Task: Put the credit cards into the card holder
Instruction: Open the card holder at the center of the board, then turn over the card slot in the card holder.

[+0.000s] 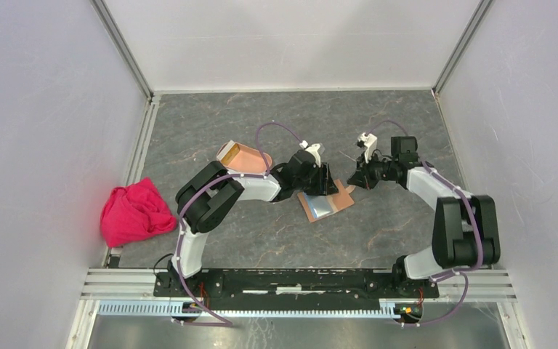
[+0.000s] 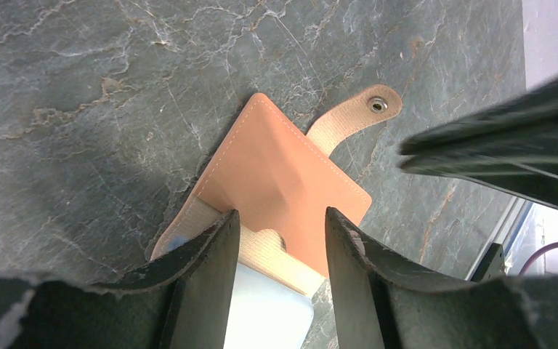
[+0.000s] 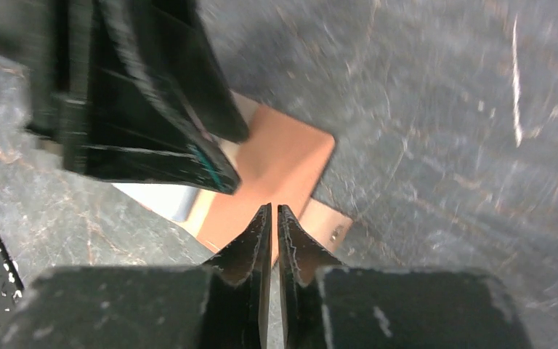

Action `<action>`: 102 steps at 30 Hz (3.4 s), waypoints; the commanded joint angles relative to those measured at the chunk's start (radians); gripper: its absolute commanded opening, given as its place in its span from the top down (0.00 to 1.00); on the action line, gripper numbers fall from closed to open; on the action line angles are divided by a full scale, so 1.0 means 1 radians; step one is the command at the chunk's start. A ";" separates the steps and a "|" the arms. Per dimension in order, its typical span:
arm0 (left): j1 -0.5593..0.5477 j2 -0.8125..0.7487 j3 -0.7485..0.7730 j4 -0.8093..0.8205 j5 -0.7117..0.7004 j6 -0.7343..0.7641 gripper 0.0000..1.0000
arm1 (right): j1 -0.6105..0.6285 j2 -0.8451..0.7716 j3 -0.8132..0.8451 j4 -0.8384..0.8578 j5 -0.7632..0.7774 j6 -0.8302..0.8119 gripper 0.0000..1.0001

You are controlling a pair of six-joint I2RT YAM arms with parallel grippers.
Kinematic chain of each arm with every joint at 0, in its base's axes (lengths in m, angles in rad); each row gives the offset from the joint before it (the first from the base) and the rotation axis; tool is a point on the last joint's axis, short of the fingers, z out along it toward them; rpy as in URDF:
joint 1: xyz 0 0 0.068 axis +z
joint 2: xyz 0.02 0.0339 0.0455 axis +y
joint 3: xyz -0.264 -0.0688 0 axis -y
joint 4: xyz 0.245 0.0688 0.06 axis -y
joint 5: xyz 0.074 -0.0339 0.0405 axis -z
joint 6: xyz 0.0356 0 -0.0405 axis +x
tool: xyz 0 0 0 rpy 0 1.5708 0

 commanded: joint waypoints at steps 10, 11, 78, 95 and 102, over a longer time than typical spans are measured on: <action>0.002 0.050 -0.013 -0.072 -0.029 0.076 0.45 | 0.001 0.145 0.013 0.062 0.361 0.118 0.94; 0.001 0.050 -0.013 -0.071 -0.028 0.076 0.45 | 0.002 0.158 0.016 0.058 0.362 0.117 0.94; 0.007 -0.283 -0.108 -0.028 0.078 0.098 0.42 | 0.000 -0.293 -0.045 -0.204 -0.296 -0.347 0.66; 0.004 -0.016 0.058 -0.048 0.079 0.061 0.47 | 0.001 -0.189 -0.099 -0.058 -0.211 -0.156 0.69; 0.004 0.028 0.061 -0.052 0.077 0.060 0.48 | 0.040 -0.040 -0.082 -0.004 0.006 -0.024 0.85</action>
